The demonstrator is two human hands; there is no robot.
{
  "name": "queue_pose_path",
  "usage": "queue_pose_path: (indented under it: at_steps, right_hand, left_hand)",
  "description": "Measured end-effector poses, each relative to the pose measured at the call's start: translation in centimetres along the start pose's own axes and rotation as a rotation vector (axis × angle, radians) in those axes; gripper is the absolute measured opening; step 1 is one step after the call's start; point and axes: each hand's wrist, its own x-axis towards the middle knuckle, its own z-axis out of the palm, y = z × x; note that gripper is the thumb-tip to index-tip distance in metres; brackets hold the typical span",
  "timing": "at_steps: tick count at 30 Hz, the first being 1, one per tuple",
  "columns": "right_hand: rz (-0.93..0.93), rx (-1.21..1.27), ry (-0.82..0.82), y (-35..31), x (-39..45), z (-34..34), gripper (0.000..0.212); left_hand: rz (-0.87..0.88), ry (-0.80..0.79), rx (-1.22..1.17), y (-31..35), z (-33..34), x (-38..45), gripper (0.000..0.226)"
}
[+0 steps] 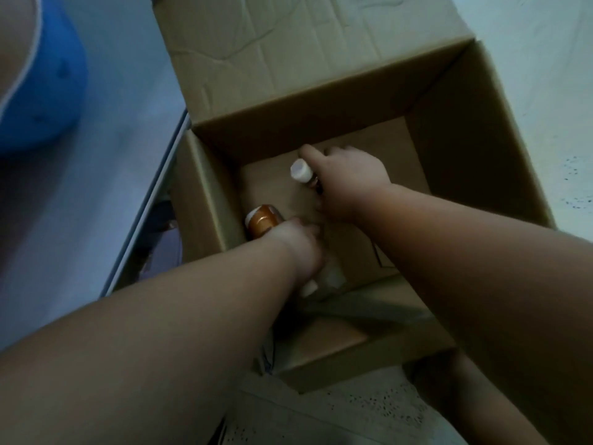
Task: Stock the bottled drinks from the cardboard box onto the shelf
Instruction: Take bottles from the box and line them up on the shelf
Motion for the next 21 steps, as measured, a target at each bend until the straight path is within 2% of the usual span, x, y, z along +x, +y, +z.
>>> queue_pose_path:
  at_steps: [5, 7, 10, 12, 14, 17, 21]
  right_hand:
    - [0.136, 0.233, 0.144, 0.6, -4.0, -3.4, 0.038]
    - [0.207, 0.334, 0.157, 0.8, -5.9, -5.4, 0.034]
    - [0.278, 0.399, 0.189, 0.9, -8.7, -9.1, 0.033]
    - [0.283, 0.384, 0.206, 0.4, -10.1, -12.5, 0.034]
    - [0.259, 0.357, 0.218, -0.5, -11.4, -16.3, 0.036]
    - [0.213, 0.314, 0.288, -2.4, -13.0, -22.3, 0.041]
    - [0.11, 0.201, 0.437, -4.9, -14.1, -30.7, 0.039]
  left_hand:
    - [-0.18, 0.151, -0.393, -1.8, -3.4, -4.1, 0.049]
    - [-0.305, 0.21, -0.572, -2.2, -4.5, -6.2, 0.053]
    - [-0.408, 0.299, -0.701, -1.7, -7.6, -10.0, 0.062]
    - [-0.47, 0.323, -0.736, -1.6, -9.7, -12.8, 0.065]
    - [-0.483, 0.404, -0.759, -2.1, -12.0, -16.0, 0.057]
    - [-0.476, 0.533, -0.659, -3.4, -16.0, -21.5, 0.04]
    - [-0.51, 0.664, -0.531, -6.1, -20.7, -29.5, 0.034]
